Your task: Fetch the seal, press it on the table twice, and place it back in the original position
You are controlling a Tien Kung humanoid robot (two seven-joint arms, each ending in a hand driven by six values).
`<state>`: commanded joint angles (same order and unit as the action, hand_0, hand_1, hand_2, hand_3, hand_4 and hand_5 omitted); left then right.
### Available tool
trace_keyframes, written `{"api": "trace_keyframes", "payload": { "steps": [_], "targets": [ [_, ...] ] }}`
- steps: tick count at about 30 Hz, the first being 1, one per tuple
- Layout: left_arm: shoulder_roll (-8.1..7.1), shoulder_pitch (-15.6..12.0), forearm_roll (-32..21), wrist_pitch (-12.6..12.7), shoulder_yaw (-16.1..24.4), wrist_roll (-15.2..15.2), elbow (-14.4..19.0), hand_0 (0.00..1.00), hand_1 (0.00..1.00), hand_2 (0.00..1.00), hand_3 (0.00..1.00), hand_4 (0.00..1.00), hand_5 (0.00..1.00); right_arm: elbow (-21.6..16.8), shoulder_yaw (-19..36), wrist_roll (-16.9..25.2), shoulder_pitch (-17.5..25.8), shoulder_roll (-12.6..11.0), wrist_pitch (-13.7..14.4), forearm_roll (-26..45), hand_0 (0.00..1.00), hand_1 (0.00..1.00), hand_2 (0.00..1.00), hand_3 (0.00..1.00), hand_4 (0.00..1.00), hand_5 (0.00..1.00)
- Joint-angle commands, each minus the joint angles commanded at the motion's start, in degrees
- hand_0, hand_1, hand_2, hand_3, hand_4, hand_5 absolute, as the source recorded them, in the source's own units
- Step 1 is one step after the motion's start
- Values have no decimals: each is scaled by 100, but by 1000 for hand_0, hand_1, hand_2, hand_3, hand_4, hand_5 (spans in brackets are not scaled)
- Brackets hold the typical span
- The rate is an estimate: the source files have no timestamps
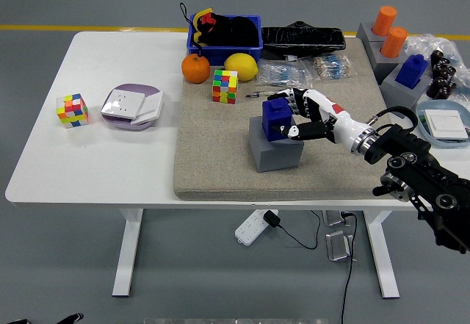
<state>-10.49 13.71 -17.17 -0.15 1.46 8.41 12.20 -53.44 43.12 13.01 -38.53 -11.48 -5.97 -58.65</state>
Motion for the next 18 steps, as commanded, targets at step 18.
{"api": "trace_keyframes", "payload": {
  "steps": [18],
  "targets": [
    [-13, -33, -48, -6, -46, 2, -4, 814, 805, 774, 814, 701, 430, -434, 1464, -40, 338, -645, 84, -586, 573, 431, 421, 433, 693, 2]
  ]
}}
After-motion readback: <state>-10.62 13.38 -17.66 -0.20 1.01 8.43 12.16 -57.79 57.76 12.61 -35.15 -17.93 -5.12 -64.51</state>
